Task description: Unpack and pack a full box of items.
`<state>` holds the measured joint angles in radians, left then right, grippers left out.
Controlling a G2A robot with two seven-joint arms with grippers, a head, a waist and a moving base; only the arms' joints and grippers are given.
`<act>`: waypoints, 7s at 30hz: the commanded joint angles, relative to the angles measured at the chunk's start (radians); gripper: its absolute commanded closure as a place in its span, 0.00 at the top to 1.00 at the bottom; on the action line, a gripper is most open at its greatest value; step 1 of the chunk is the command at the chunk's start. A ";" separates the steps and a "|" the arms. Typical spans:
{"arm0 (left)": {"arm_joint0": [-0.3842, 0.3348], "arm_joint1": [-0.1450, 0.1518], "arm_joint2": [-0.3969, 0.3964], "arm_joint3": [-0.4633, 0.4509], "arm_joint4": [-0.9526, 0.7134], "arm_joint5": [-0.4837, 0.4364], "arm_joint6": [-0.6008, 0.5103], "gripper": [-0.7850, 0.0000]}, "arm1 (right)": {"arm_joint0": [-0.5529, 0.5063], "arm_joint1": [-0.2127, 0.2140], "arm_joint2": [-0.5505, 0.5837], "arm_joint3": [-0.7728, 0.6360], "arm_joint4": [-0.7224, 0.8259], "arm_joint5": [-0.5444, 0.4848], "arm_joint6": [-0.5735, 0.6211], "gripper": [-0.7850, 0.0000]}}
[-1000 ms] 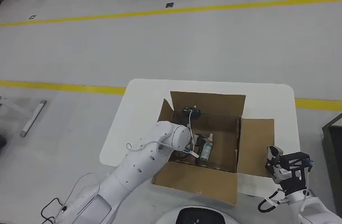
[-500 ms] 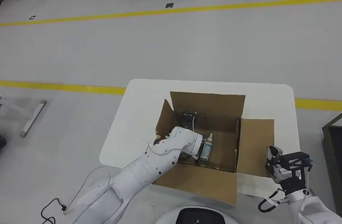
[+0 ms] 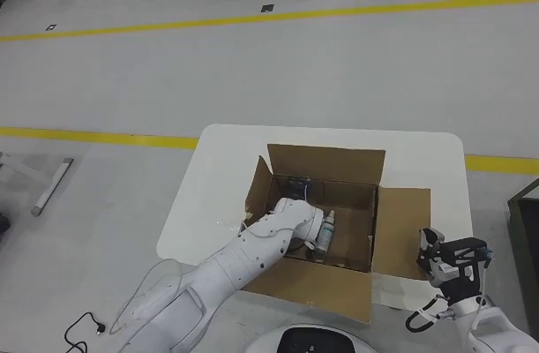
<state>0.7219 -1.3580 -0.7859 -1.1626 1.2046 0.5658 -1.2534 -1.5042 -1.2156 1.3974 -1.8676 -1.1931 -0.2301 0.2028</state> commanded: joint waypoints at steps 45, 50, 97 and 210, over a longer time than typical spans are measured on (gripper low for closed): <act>0.043 -0.043 -0.109 -0.015 0.031 -0.065 0.005 0.00 | -0.027 0.004 0.072 -0.006 0.256 -0.064 0.001 1.00; 0.101 -0.023 -0.157 -0.151 0.076 -0.099 -0.065 0.00 | -0.014 0.005 0.070 0.029 0.477 -0.166 0.082 1.00; 0.278 -0.002 -0.380 -0.696 0.090 -0.252 -0.220 0.00 | 0.071 0.016 0.062 0.155 0.774 -0.212 0.190 0.00; 0.529 0.060 -0.837 -0.276 0.441 -0.577 0.036 0.00 | 0.036 0.081 0.159 0.157 0.896 -0.247 0.243 0.00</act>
<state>1.2519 -1.2978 -1.6237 -1.4430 1.6440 -0.0105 -1.2198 -1.4675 -1.1346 1.5562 -1.7105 -0.2966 -0.4776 0.4464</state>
